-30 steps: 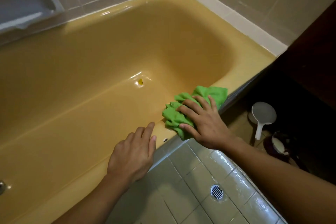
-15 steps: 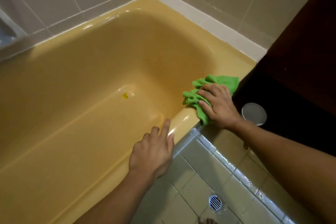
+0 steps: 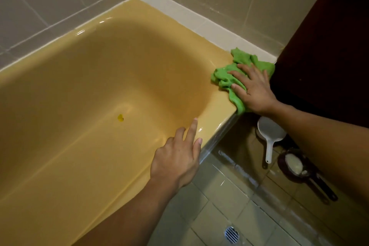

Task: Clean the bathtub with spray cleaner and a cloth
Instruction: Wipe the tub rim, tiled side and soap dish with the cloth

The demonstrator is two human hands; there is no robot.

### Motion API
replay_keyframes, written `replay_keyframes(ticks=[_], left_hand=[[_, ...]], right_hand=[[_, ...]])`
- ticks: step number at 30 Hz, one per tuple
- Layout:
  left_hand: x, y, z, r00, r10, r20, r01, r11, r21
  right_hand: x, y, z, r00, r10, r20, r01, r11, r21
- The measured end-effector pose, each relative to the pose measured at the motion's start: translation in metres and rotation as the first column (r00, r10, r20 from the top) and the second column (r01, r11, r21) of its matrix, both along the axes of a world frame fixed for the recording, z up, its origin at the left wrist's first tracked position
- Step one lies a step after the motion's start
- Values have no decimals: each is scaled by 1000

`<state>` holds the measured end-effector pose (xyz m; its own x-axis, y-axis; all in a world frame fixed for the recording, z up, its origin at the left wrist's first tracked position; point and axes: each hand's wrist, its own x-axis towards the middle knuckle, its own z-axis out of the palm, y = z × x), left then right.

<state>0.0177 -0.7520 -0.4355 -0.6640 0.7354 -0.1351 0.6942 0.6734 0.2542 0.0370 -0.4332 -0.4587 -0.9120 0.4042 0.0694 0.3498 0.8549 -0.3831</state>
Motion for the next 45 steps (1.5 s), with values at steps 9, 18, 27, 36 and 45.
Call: replay_keyframes(ticks=[9,18,27,36,45], left_hand=[[-6,25,3,999,-38,-8,38,999,-2],[-8,29,4,999,-10,40,8,999,53],[5,-27,5,999,26,47,-29,998,51],[12,-46,7,1000,-10,3,10,1000,16],[5,-21,6,998,-48,31,47,999,20]], right_hand=[[-7,14,-1,993,-104,-47,101,993,-64],[38,-74,-15,975,-60,-214,21,983,-184],[56,-103,-10,976,-53,-210,-10,958,-288],[61,-140,3,924,-291,-248,141,863,-485],[30,-155,-19,762,-583,-284,401,767,-501]])
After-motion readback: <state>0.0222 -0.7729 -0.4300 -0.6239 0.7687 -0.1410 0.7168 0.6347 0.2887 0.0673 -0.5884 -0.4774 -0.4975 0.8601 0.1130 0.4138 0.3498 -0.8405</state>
